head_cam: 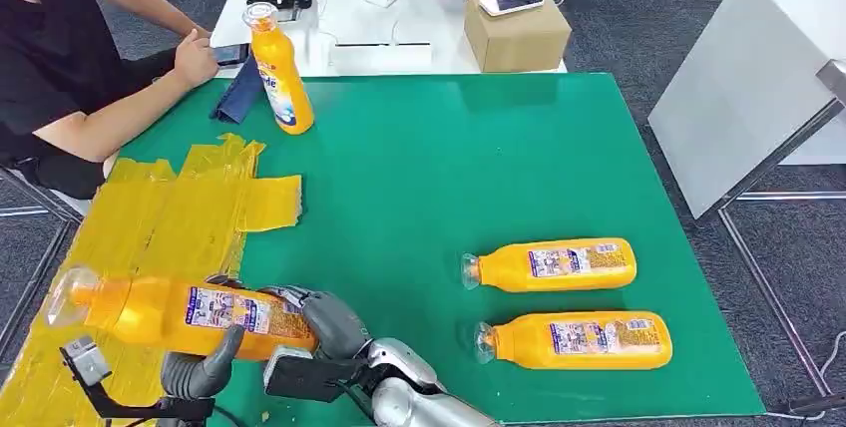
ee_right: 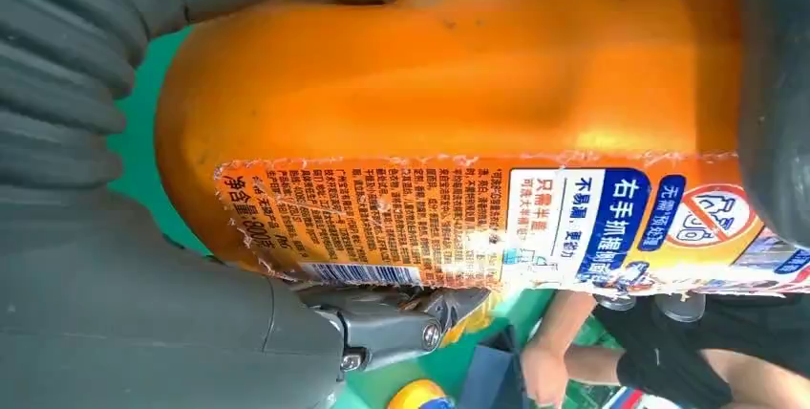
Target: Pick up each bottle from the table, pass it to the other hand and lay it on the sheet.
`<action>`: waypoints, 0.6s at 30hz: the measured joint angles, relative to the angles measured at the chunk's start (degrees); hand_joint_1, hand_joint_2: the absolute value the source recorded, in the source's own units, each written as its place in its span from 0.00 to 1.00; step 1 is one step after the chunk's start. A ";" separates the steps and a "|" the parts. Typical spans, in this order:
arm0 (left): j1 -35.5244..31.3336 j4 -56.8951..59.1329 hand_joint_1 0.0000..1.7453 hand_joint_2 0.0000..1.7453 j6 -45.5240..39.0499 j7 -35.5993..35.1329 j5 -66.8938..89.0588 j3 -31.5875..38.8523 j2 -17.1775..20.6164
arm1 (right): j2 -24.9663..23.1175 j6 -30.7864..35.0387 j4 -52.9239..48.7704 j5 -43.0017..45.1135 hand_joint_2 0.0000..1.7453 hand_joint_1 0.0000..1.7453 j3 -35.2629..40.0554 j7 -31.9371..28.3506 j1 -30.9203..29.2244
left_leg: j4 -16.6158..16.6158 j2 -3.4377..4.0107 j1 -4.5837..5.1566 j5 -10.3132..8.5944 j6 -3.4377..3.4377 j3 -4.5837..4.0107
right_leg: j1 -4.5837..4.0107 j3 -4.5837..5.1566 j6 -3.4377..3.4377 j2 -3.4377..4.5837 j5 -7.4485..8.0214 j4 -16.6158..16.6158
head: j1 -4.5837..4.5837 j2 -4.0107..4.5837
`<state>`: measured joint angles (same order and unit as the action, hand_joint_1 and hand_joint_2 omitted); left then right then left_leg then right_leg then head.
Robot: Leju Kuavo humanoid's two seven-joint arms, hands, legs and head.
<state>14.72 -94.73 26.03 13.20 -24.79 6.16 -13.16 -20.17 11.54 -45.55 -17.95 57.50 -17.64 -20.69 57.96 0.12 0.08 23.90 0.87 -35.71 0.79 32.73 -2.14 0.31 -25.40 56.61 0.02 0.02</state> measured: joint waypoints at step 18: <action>-0.02 -2.06 1.00 1.00 -0.31 3.22 3.94 3.43 -0.42 | 2.67 4.11 -9.12 -16.09 0.00 0.00 -11.08 3.33 8.07 | 0.00 -0.02 0.00 0.00 0.00 -0.01 | 0.00 -0.01 0.00 -0.01 0.00 0.00 | 0.00 0.00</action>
<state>14.70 -96.78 25.72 16.42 -20.84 9.60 -13.57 -17.51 15.65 -54.67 -34.04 46.42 -14.31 -12.62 57.96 0.10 0.07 23.90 0.87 -35.72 0.79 32.72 -2.14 0.30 -25.40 56.61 0.02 0.02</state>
